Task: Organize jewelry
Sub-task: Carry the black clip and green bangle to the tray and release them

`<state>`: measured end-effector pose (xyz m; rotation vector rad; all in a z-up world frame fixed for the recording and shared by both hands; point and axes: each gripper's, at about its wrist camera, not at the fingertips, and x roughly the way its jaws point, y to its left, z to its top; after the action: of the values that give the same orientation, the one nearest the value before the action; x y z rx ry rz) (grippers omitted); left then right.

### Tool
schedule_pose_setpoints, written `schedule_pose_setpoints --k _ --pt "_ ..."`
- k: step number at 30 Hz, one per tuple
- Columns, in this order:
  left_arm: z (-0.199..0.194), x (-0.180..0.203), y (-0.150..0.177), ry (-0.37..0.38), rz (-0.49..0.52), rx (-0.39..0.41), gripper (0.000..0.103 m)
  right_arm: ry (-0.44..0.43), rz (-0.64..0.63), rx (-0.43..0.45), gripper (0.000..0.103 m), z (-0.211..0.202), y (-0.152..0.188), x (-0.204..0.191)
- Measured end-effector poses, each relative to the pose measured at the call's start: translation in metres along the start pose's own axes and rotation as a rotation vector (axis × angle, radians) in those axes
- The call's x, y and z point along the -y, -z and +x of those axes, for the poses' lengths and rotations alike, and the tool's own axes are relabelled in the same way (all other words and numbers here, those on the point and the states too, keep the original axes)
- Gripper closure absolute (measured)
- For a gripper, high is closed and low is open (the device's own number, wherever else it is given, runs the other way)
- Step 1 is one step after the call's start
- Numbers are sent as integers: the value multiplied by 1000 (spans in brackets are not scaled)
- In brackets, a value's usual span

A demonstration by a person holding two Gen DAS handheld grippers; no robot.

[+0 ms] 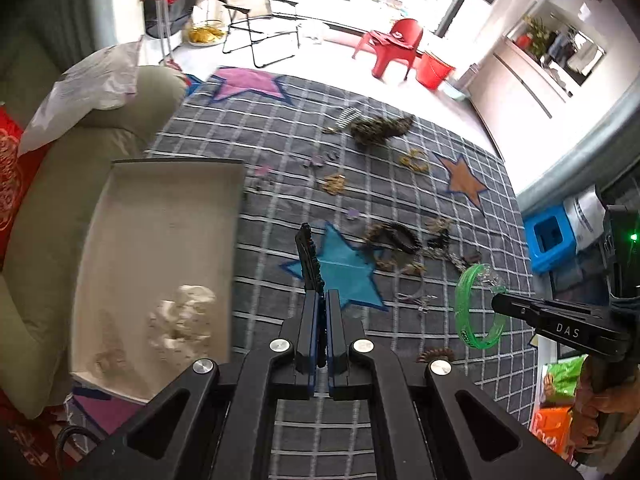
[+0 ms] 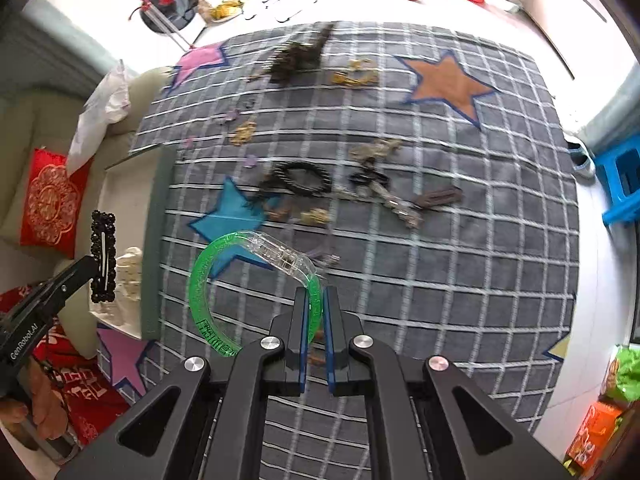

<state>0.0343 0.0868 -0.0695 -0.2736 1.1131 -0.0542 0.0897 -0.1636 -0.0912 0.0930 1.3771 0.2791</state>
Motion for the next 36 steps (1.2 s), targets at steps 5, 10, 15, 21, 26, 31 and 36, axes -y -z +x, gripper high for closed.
schedule_pose_setpoints --k 5,10,15,21,26,31,36 --pt "-13 -39 0 -20 -41 25 100 -20 -53 0 96 7 -7 -44" --pt "-22 -79 0 -47 -81 42 100 -45 -106 -6 96 17 -15 -92" --pt "-23 -117 -1 -69 -122 51 100 -65 -163 -15 96 31 -25 -139" --pt "-17 -149 -5 -88 -146 54 100 -76 -224 -36 96 53 -36 -185" --pt "-3 -170 -8 -105 -150 39 100 -79 -257 -60 96 77 -46 -212" --pt "15 -182 -9 -126 -142 18 100 -75 -275 -80 96 98 -53 -229" --pt "35 -189 -6 -156 -124 -9 100 -64 -283 -102 96 120 -58 -239"
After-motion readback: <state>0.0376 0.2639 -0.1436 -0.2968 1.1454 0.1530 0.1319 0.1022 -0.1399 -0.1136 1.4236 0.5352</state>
